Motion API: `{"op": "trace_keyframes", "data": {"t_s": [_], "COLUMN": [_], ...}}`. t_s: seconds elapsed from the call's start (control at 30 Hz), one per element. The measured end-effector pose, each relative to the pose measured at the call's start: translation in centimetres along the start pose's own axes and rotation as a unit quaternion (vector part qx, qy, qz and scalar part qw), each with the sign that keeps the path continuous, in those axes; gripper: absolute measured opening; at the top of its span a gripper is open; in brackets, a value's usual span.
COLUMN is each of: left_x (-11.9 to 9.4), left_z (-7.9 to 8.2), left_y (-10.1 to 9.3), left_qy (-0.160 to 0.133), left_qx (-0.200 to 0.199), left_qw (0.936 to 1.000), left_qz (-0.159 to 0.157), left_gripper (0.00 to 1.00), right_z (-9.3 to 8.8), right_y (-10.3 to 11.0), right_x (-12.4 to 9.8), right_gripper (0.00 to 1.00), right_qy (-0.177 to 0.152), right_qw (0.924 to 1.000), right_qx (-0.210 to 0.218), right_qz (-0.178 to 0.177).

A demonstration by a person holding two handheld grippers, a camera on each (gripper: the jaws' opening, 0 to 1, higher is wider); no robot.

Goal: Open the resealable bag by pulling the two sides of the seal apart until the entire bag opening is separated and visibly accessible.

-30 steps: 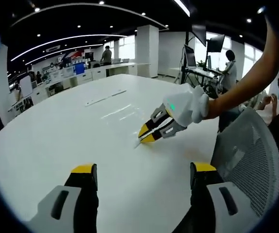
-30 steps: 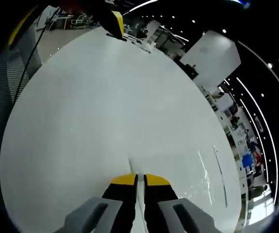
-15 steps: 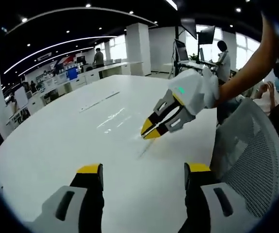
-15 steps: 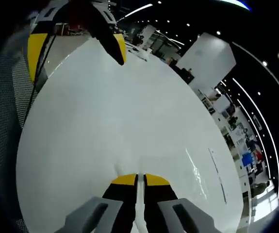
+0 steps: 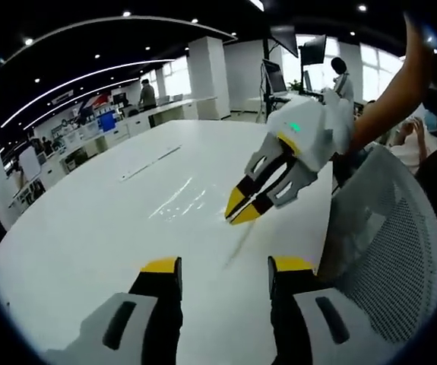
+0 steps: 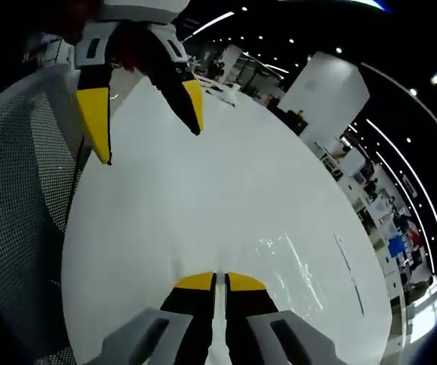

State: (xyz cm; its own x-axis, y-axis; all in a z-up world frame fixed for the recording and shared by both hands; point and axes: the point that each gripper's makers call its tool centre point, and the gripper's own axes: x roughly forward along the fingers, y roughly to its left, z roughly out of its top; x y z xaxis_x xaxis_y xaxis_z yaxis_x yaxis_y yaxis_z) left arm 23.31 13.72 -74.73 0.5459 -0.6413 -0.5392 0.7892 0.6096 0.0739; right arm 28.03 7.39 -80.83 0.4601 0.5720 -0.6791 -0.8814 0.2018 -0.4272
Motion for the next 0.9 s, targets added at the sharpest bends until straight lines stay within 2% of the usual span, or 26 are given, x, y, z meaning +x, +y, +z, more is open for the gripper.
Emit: {"op": "trace_keyframes", "data": {"t_s": [0.07, 0.2, 0.57, 0.9], "left_x": [0.1, 0.1, -0.4, -0.9], "left_z": [0.1, 0.4, 1.6, 1.4], "left_y": [-0.3, -0.7, -0.5, -0.2], "left_qy": [0.003, 0.0, -0.011, -0.007], "left_qx": [0.004, 0.007, 0.02, 0.025], "left_qw": [1.0, 0.9999, 0.9997, 0.9997], "left_qz": [-0.002, -0.008, -0.005, 0.003], "left_gripper": [0.48, 0.44, 0.49, 0.5], "right_z": [0.2, 0.5, 0.9, 2.1], "right_y": [0.1, 0.2, 0.5, 0.9], "right_x": [-0.2, -0.5, -1.5, -2.8], "right_gripper": [0.0, 0.0, 0.0, 0.0], "right_qy": [-0.001, -0.006, -0.01, -0.03], "right_qw": [1.0, 1.0, 0.9998, 0.9991], "right_qx": [0.001, 0.006, 0.018, 0.03], "right_qz": [0.0, 0.002, -0.002, 0.006]}}
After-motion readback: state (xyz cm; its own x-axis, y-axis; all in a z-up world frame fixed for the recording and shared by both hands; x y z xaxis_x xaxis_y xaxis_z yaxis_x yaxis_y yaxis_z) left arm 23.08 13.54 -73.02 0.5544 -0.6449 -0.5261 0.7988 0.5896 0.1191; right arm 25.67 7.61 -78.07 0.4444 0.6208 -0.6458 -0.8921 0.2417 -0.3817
